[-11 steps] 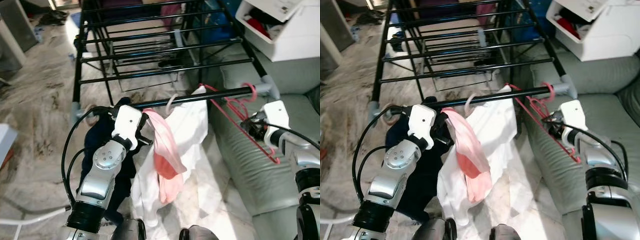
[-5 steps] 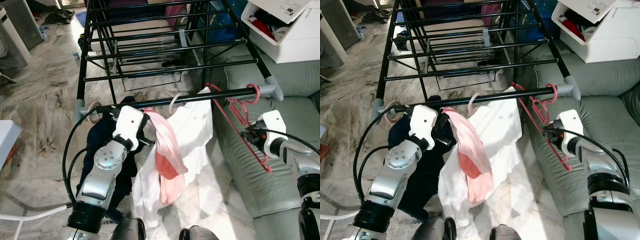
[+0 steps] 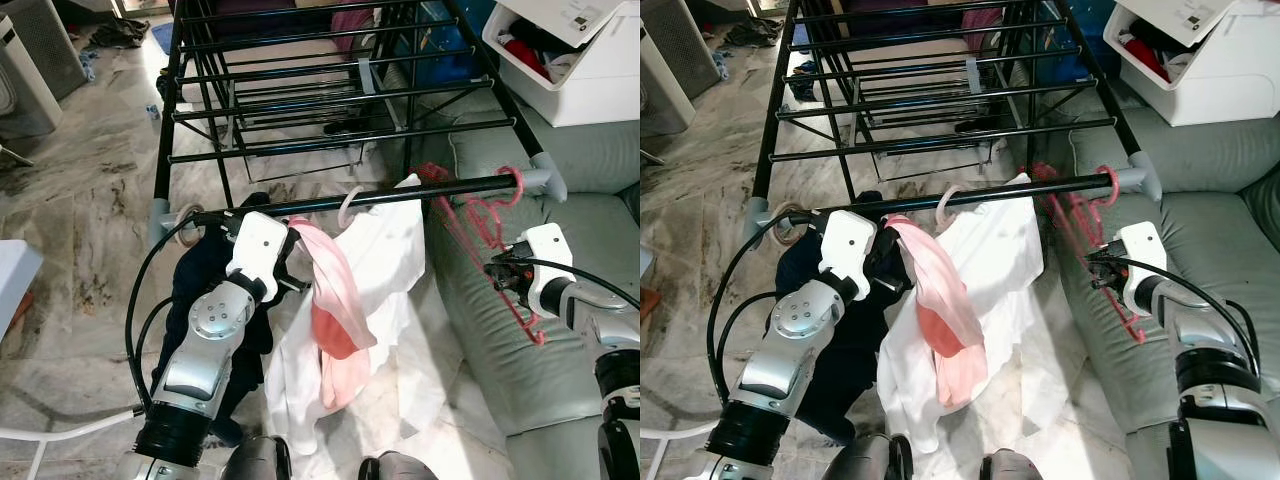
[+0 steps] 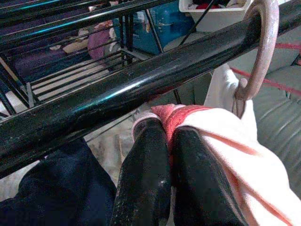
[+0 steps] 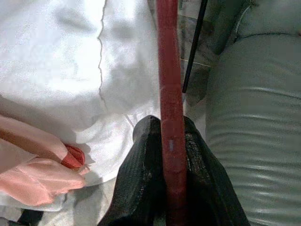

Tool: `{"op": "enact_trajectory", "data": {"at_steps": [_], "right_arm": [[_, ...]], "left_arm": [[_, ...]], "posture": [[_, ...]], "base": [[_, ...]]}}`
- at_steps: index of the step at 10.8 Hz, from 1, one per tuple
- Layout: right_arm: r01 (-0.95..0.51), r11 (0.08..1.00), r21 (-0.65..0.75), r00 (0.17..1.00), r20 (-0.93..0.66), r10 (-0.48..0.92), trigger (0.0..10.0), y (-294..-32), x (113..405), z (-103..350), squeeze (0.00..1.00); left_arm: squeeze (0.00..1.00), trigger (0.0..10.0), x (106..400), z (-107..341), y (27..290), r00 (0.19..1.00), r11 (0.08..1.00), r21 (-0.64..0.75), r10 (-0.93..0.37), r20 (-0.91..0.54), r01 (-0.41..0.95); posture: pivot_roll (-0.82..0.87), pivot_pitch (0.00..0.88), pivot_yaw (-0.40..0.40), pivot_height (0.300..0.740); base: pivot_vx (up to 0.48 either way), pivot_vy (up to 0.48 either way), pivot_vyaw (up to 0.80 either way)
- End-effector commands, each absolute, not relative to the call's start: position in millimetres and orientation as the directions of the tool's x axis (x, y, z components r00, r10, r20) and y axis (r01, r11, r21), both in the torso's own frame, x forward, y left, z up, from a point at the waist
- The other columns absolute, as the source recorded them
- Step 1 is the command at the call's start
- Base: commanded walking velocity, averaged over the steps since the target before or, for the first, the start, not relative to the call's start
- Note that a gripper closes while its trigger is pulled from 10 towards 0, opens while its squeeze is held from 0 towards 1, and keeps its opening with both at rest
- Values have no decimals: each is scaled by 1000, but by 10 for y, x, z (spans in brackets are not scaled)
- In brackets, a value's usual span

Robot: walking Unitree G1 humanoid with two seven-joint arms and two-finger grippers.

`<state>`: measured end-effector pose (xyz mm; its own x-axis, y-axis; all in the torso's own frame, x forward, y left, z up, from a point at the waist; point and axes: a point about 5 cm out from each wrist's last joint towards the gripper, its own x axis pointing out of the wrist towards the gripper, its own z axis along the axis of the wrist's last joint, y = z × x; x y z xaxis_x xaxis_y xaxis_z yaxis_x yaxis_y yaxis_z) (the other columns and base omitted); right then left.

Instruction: Hang hanger

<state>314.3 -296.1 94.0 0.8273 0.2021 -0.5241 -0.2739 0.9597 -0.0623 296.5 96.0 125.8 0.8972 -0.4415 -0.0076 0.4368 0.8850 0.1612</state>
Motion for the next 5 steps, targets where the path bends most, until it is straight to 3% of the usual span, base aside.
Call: {"op": "enact_trajectory", "data": {"at_steps": [1,5], "right_arm": [[-258,965,-47,844,-498,201,0,-2961,3156,989,0],[-234,972,-28,883,-425,201,0,-2773,3149,1000,0]], "left_arm": [[0,10000,2971,1268,979,895,880,178,-445,-16,441],[0,10000,2967,1250,975,896,881,176,-443,-22,440]], "posture": [[-45,90,50,740],[-50,90,53,740]], "base": [[0,0,0],[0,0,0]]}}
